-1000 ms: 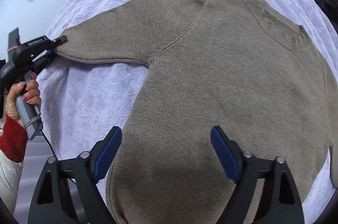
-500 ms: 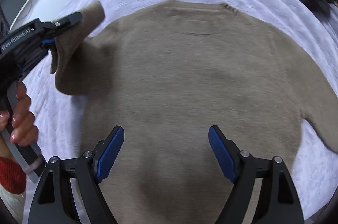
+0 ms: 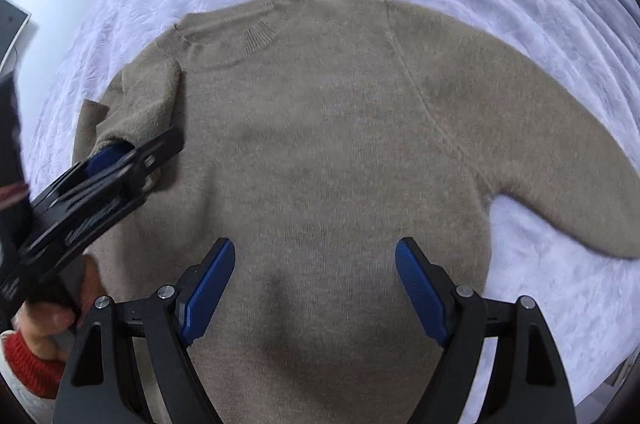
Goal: Fold small clothes
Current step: 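Fold the held side and sleeve across the sweater body with the left gripper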
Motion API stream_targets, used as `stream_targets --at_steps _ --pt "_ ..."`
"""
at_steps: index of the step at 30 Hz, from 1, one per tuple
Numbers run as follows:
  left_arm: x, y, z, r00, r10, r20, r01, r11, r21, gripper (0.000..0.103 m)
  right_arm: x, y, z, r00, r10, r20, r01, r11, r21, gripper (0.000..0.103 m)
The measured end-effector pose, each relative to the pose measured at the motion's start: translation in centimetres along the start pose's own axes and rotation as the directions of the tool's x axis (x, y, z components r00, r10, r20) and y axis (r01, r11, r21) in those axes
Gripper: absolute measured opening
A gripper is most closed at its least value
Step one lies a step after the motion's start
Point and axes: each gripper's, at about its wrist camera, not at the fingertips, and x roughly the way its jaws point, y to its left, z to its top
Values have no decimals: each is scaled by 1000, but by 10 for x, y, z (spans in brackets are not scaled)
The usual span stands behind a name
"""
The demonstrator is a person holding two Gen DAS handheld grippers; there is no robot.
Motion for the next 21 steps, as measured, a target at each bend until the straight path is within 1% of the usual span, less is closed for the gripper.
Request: stream_targets --at_steps 1,2,4,6,8,9,10,11,12,13,14,15,16,17,18,19,20,21 --pt "-12 6 -1 1000 -7 9 7 1000 -1 94 -4 4 5 1000 -1 17 1 1000 -18 86" --pt "-27 14 -3 1000 -7 27 7 1000 -6 100 -6 8 10 999 -1 32 2 999 -37 86" --pt "-48 32 1 998 18 62 -16 1000 -23 100 -10 22 23 998 0 67 8 994 -106 86" --pt "-66 58 -3 993 87 78 -82 995 -63 100 -12 45 33 996 8 94 12 980 -200 86" --pt "-77 88 -10 982 172 75 -162 980 -117 100 -14 79 38 992 23 123 18 945 -326 86" --pt "-77 105 -13 976 211 58 -201 969 -144 100 -12 99 39 991 30 133 25 920 -391 86" --pt "-75 122 -17 968 248 32 -239 957 -166 100 -7 126 38 989 35 146 41 875 -483 86" --pt "-72 136 -19 962 274 9 -268 946 -185 100 -3 140 38 988 34 153 52 849 -526 86" --pt "-69 151 -20 955 295 -10 -291 934 -206 100 6 166 34 985 24 169 85 789 -609 86" --pt "-66 163 -20 951 307 -19 -303 925 -227 100 11 176 33 983 20 181 104 757 -645 86" --pt "-62 175 -18 952 305 -25 -302 921 -247 100 20 197 29 978 11 210 146 688 -711 86" --pt "-57 183 -17 954 296 -37 -295 919 -261 100 25 206 26 974 1 226 171 650 -740 86" --pt "-52 189 -15 956 290 -49 -292 917 -272 100 38 220 23 967 -29 254 221 592 -775 86" --pt "-46 193 -13 955 292 -57 -296 912 -284 100 52 231 21 954 -73 289 282 535 -796 86" --pt "-42 194 -12 953 297 -63 -302 907 -292 100 66 238 20 943 -112 313 327 488 -809 86" --pt "-39 195 -11 954 291 -70 -299 907 -298 100 76 241 20 936 -138 323 349 460 -817 86" --pt "-36 195 -10 956 281 -78 -292 908 -302 100 89 243 23 929 -171 328 370 431 -823 82" --pt "-34 194 -10 958 274 -88 -288 908 -304 100 93 241 24 929 -179 322 369 428 -825 58"
